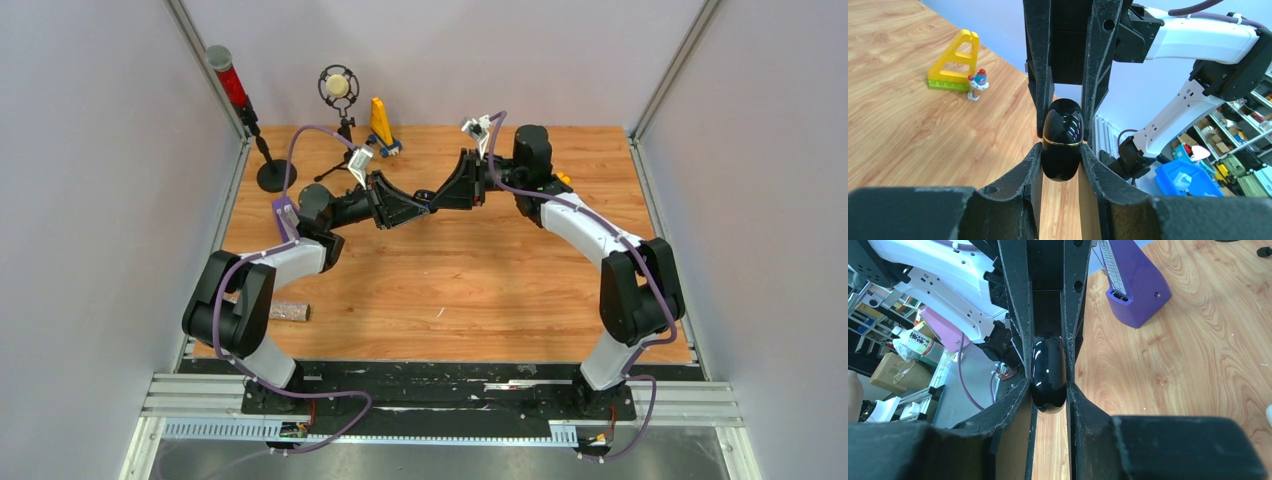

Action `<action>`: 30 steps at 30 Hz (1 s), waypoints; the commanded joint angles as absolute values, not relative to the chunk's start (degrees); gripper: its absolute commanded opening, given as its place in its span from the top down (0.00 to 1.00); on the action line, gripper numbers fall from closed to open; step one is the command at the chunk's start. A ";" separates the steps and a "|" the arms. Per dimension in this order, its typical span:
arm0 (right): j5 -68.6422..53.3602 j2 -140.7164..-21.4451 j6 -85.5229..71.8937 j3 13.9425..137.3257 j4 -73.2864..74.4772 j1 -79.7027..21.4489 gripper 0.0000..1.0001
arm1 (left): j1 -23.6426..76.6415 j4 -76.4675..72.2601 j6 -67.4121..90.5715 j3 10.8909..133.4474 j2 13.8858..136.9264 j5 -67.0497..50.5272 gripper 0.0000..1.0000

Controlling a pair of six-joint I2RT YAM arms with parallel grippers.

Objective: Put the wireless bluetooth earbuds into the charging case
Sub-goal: Place the charging case at the center of the board.

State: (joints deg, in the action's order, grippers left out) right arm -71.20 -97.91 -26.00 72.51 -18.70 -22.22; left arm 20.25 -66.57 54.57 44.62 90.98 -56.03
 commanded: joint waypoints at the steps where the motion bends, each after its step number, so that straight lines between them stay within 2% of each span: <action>1: -71.93 -98.35 -23.10 75.35 -15.25 -23.65 0.78 | 20.65 -67.36 52.81 46.01 90.57 -54.43 0.93; 3: -71.61 -98.00 -21.92 75.72 -13.77 -23.64 0.78 | 20.65 -67.05 52.51 46.05 90.50 -54.41 0.81; 5: -71.39 -97.61 -21.28 76.09 -12.82 -23.56 0.79 | 20.65 -66.70 52.29 46.05 90.38 -54.40 0.65; 6: -71.29 -97.39 -21.13 76.29 -12.49 -23.43 0.80 | 20.65 -66.62 52.18 46.05 90.32 -54.40 0.61; 7: -71.28 -97.23 -21.10 76.40 -12.26 -23.34 0.80 | 20.65 -66.33 52.11 46.05 90.21 -54.40 0.51; 11: -71.65 -96.35 -21.01 76.75 -11.46 -22.18 0.80 | 20.65 -65.47 51.48 46.18 89.89 -54.48 0.22; 15: -71.85 -95.03 -20.55 76.89 -10.51 -20.26 0.79 | 20.43 -64.42 50.44 46.29 89.61 -54.45 0.02; 21: -72.31 -94.02 -16.45 76.27 -6.06 -15.11 0.79 | 18.25 -57.90 45.55 46.77 88.41 -54.09 0.00; 24: -71.74 -95.01 -12.81 76.32 -1.54 -12.22 0.78 | 16.55 -49.09 38.29 47.14 86.63 -53.47 0.00; 30: -65.63 -103.07 3.24 84.05 21.04 -9.68 0.78 | 12.54 -29.10 18.61 50.13 82.50 -53.87 0.00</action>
